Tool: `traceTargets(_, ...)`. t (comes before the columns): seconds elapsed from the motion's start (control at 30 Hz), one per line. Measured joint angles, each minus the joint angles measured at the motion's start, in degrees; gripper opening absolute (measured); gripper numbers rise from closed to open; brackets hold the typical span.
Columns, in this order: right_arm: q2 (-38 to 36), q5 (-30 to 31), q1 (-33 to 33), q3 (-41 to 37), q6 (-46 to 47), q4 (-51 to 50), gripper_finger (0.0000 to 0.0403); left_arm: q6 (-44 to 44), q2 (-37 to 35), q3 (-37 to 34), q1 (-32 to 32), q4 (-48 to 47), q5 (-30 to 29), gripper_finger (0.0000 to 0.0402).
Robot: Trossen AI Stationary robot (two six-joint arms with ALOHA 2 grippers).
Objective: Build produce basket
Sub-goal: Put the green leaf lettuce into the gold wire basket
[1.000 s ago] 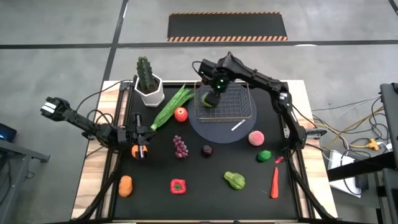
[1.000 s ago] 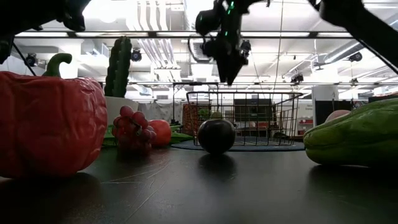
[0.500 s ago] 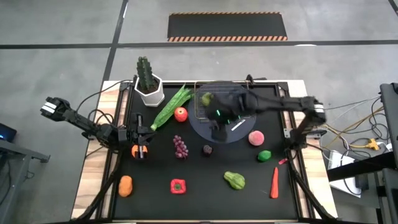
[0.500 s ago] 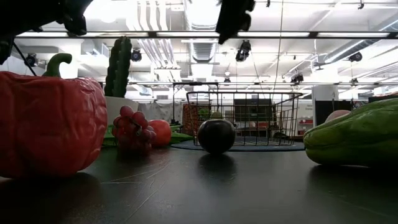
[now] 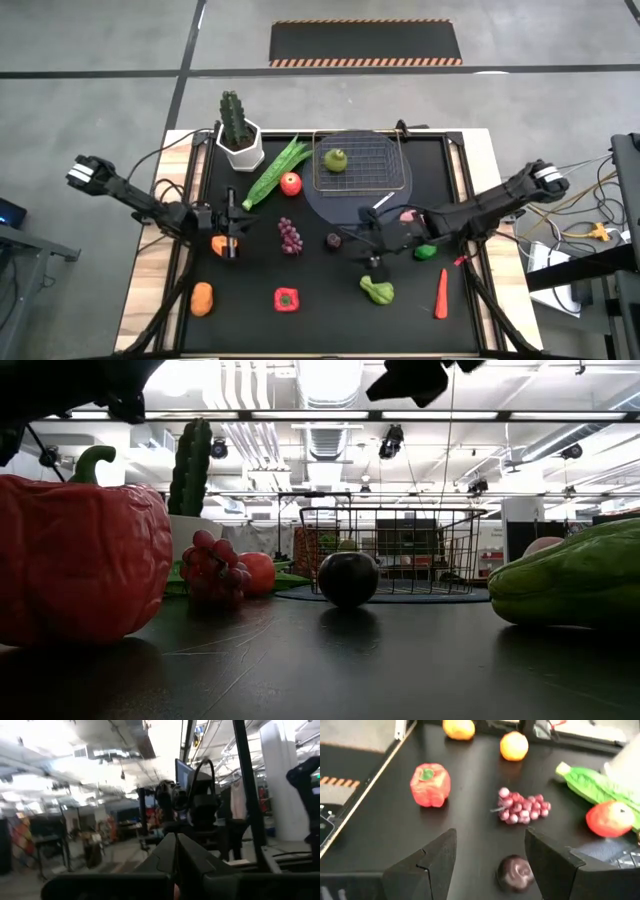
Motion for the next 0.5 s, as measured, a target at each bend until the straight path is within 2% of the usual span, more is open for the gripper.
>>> traceTargets(0.37, -0.77, -0.03, 1.19, -14.3, -4.83, 20.81, 0.0219, -15.21, 7.73, 1.86, 0.01, -0.02, -0.49, 0.0)
traceTargets(0.5, -1.55, -0.13, 1.96, -16.7, -6.29, 24.03, 0.0219, -22.86, 11.46, 5.18, 0.0, -0.36, -7.26, 0.0)
